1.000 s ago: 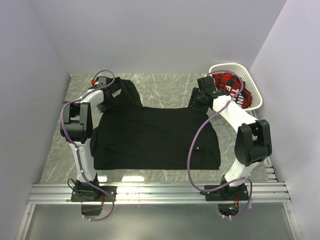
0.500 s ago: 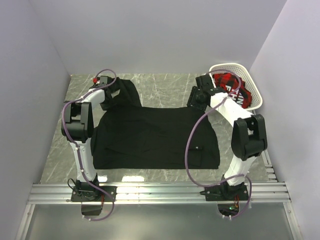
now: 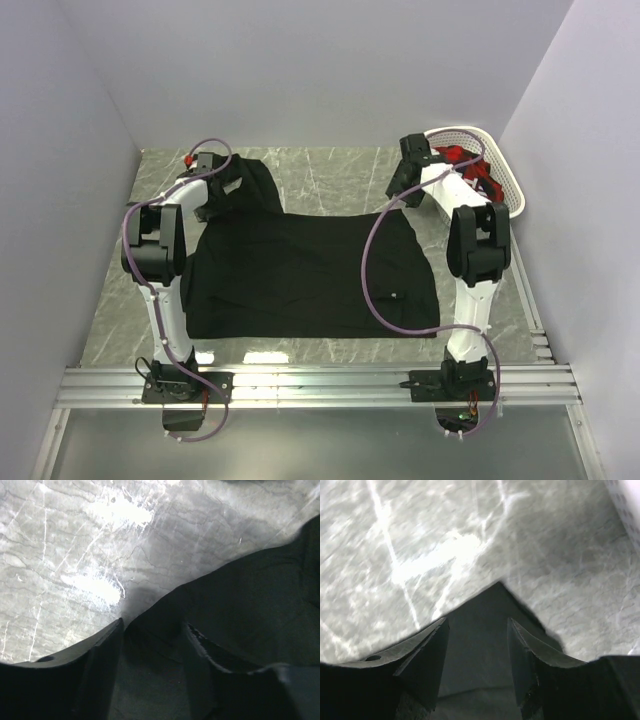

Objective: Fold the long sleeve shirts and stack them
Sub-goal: Fold the shirt

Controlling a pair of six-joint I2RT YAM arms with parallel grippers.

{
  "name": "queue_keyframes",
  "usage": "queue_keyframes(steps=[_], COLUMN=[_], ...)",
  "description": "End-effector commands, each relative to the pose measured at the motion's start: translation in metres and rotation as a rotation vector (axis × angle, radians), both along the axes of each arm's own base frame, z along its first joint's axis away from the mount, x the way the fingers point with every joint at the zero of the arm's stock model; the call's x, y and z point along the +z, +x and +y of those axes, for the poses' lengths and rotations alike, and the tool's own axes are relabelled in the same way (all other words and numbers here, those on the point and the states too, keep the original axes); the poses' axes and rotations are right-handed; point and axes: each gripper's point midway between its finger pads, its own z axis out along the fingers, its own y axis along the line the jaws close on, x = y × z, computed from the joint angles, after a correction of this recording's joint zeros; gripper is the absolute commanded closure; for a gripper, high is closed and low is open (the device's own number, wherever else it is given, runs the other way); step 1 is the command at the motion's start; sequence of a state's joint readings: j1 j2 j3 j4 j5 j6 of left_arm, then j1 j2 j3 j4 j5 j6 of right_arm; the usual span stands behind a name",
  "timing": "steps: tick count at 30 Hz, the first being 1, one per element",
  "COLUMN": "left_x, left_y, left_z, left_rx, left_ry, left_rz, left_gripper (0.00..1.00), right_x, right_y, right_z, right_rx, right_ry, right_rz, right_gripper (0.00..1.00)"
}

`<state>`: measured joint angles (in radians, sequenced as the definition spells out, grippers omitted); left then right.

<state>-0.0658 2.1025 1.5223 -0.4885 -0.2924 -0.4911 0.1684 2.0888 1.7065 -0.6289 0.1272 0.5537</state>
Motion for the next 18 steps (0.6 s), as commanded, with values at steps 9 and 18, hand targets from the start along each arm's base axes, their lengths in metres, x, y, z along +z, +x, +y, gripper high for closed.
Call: queue_keyframes(steps=[9, 18], left_x=[-0.033, -0.031], left_y=[-0.029, -0.028], left_z=[0.006, 0.006], left_rx=[-0.001, 0.003], left_ry=[-0.029, -0.028], left_rz=[0.138, 0.129], left_gripper=[0.42, 0.42], right_x=[-0.031, -0.03], right_y=[0.002, 0.014], right_z=[-0.012, -0.015], right_rx=[-0.118, -0.191], right_ry=[-0.008, 0.003], right_rz=[0.101, 0.044], right_gripper=[0.43, 0.43])
